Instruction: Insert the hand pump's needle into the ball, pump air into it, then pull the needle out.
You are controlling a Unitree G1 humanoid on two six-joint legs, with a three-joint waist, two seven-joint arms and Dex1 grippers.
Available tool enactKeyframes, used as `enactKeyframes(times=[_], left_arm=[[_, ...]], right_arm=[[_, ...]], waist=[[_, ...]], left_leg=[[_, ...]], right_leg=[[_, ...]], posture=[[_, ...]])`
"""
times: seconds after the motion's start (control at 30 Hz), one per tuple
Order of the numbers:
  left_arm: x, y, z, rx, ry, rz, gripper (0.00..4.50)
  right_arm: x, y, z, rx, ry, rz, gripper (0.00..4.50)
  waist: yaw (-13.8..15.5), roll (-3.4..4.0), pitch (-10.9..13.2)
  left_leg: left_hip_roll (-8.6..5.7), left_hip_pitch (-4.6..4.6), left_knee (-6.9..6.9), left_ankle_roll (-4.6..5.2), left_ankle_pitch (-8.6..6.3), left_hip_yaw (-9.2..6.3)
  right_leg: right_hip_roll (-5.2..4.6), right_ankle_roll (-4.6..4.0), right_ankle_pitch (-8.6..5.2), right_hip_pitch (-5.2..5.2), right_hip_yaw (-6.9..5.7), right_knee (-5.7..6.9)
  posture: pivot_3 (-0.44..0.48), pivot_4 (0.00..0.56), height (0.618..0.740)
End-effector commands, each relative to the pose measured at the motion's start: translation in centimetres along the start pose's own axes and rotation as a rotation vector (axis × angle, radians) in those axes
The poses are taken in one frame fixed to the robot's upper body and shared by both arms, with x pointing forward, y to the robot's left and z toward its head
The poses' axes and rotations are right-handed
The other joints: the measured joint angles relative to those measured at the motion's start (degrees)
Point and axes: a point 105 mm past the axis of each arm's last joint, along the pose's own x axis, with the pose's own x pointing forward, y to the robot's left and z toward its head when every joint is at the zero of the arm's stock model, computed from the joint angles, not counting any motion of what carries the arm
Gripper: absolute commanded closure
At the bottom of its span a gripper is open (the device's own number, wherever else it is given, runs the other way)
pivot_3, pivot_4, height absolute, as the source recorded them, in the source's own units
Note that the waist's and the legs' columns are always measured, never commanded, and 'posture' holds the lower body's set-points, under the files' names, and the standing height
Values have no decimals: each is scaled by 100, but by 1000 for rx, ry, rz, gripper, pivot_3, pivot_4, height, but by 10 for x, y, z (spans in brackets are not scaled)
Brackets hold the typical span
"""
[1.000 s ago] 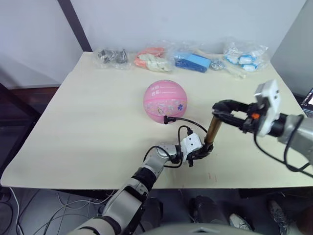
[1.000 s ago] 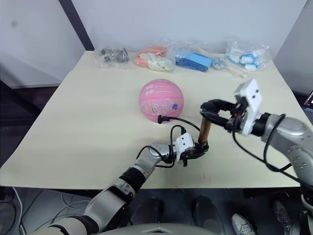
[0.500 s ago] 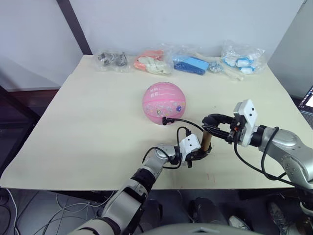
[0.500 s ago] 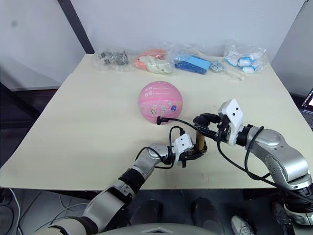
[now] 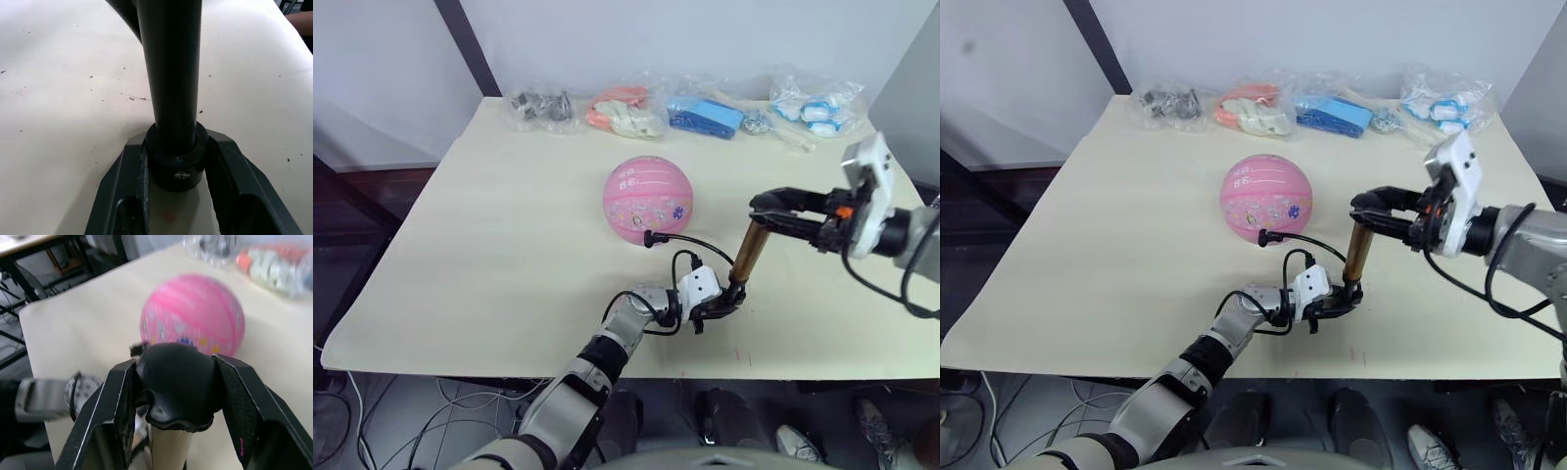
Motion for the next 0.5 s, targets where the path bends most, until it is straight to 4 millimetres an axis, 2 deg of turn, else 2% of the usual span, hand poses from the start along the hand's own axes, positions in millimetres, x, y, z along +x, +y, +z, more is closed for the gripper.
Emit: enactKeyframes(times=[0.03,0.13,0.27,0.33,0.4,0.43,0.5], left_arm=[[-8,-13,-42,-79,140,-17,3418],[-9,-13,-42,-80,141,-16,3418],[-9,-13,-43,-82,142,-15,3418],[-8,-14,-43,-82,141,-17,3418],[-8,-14,-42,-83,140,-18,3418],[-8,-14,-42,-83,140,-18,3418],[-8,-14,-42,-83,139,-19,3418]], right_arm=[[-15,7,38,-76,-107,2,2595],[-18,9,46,-95,-112,-4,2595],[-18,6,39,-85,-88,-25,2595],[-13,0,16,-62,-20,-50,2595],[-7,-4,-19,-15,63,-64,2595],[-3,-3,-37,12,99,-55,2595],[3,1,-59,54,127,-39,2595]], waist=[[-4,-2,2],[-6,-2,3],[-7,-2,3],[-2,-6,1],[-2,-17,-7],[-5,-22,-11],[-17,-34,-24]], left_leg=[[-1,0,2,0,0,0],[-1,1,2,0,0,1],[0,1,3,1,0,1],[0,2,3,1,0,2],[0,3,3,1,0,-1],[0,6,3,1,0,1],[0,16,2,1,0,0]], right_leg=[[-1,1,0,0,1,0],[-1,1,0,1,1,0],[0,2,0,1,1,1],[0,2,0,1,1,2],[1,2,0,3,-1,2],[1,2,0,6,0,3],[1,3,-1,17,0,2]], posture=[[0,150,740],[0,150,740],[0,150,740],[0,150,740],[0,150,740],[0,150,740],[0,150,740]])
